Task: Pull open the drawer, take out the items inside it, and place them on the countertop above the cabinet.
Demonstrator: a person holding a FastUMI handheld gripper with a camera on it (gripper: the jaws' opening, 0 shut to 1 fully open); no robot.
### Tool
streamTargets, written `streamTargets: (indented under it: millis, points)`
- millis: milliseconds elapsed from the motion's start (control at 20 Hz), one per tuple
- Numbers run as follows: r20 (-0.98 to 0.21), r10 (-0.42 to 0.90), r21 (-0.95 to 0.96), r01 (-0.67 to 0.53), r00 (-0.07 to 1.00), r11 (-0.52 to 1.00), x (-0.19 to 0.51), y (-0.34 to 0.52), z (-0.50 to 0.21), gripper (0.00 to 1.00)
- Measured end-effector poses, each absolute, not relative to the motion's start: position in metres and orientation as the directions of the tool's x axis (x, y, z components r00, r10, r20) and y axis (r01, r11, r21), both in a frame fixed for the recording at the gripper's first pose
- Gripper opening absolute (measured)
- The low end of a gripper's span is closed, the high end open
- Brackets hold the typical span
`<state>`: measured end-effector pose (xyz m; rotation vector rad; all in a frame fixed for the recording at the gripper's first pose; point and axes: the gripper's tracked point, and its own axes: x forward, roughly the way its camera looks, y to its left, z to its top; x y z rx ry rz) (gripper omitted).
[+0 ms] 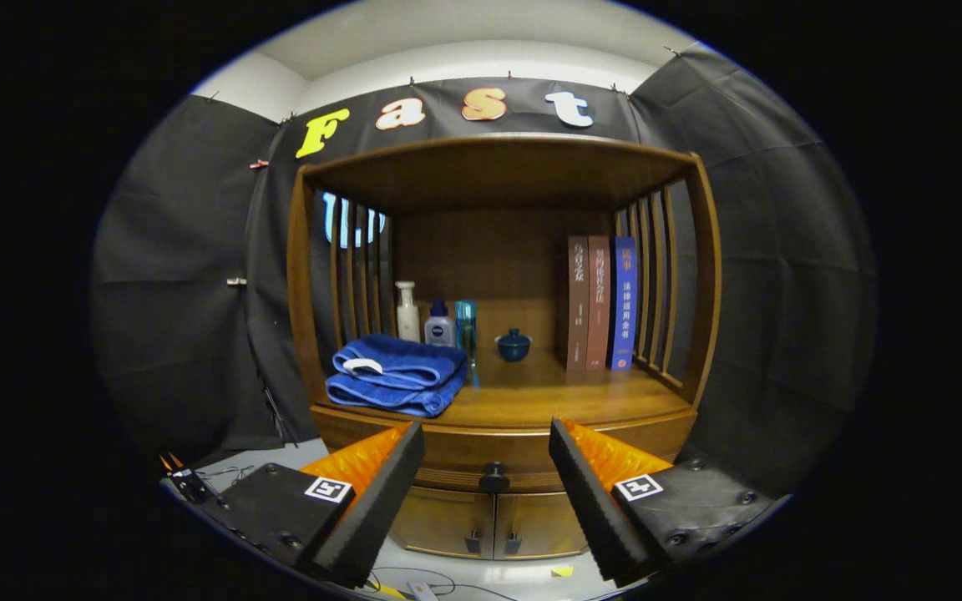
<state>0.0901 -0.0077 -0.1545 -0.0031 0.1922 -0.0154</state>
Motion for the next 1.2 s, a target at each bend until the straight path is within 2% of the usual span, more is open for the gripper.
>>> streamTargets:
  millis: [400,750,900,1100,1200]
  points:
    - [-0.311,-0.039,0.01,0.045,0.95,0.999,0.136,-0.013,-0.244,0.99]
    - [-0.364,-0.052,0.03,0.067,0.93,0.997,0.161,-0.018,-0.292,1.0]
    - [-0.379,-0.055,0.043,0.077,0.924,0.996,0.171,-0.018,-0.306,0.94]
    - [-0.395,-0.064,0.047,0.09,0.916,0.995,0.178,-0.019,-0.318,0.93]
    - [-0.399,-0.072,0.041,0.096,0.914,0.995,0.182,-0.02,-0.325,0.84]
